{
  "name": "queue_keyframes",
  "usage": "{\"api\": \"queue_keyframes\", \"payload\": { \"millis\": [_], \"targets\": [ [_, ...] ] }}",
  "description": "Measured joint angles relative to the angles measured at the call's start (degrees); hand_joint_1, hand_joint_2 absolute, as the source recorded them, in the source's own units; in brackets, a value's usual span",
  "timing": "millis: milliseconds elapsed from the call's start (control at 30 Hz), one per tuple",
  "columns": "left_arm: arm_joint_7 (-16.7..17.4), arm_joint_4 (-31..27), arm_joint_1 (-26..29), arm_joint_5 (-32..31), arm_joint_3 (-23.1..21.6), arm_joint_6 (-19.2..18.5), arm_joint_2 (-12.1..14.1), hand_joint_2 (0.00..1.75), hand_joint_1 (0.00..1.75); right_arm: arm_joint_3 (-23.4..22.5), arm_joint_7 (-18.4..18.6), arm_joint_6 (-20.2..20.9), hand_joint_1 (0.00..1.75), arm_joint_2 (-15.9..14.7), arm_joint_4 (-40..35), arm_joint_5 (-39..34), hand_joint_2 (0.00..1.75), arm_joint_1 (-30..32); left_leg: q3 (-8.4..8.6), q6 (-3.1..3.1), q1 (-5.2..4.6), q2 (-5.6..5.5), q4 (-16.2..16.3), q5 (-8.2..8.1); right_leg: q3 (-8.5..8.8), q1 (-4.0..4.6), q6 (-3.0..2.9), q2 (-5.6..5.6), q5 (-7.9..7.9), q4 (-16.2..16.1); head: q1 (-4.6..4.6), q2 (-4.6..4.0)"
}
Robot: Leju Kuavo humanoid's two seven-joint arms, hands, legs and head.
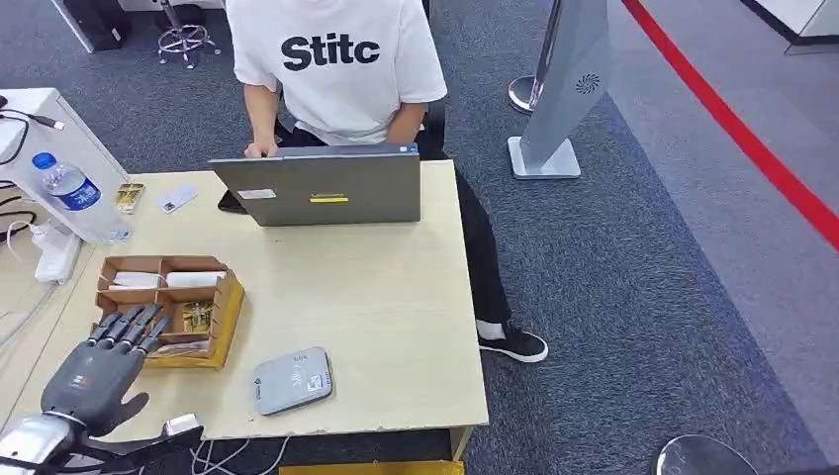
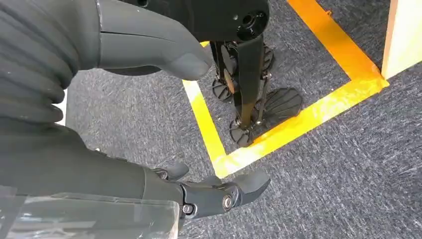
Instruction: Pass the card to the sensor for recognition and then transmit it.
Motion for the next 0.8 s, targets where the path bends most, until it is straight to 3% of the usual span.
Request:
{"api": "queue_keyframes", "payload": {
  "millis": [300, 533, 800],
  "targets": [
    [0.28, 6.47, -1.26, -3.71, 0.02, 7.87, -6.45, 1.75, 0.00, 0.92, 0.00, 0.00, 0.00, -0.20, 0.00, 1.18, 1.75, -0.12, 0.00, 0.00, -0.03, -0.07, 0.00, 0.00, 0.03, -0.02, 0.00, -0.03, 0.00, 0.00, -0.09, 0.00],
    [-0.42, 8.20, -1.14, -3.54, 0.02, 8.09, -9.57, 1.75, 0.00, 1.18, -0.09, 0.00, 0.00, -0.39, 0.00, 1.82, 1.75, -0.16, -0.01, 0.00, -0.02, -0.06, 0.00, 0.00, 0.02, -0.02, 0.00, -0.04, 0.00, -0.01, -0.09, 0.00],
    [-0.48, 8.20, -1.13, -2.58, 0.13, 8.30, -10.80, 1.75, 0.00, 1.29, -0.09, 0.00, 0.00, -0.44, 0.00, 2.03, 1.75, -0.14, 0.00, 0.00, -0.01, -0.06, -0.01, 0.00, 0.02, -0.01, 0.00, -0.04, 0.00, -0.01, -0.07, 0.00]
  ]
}}
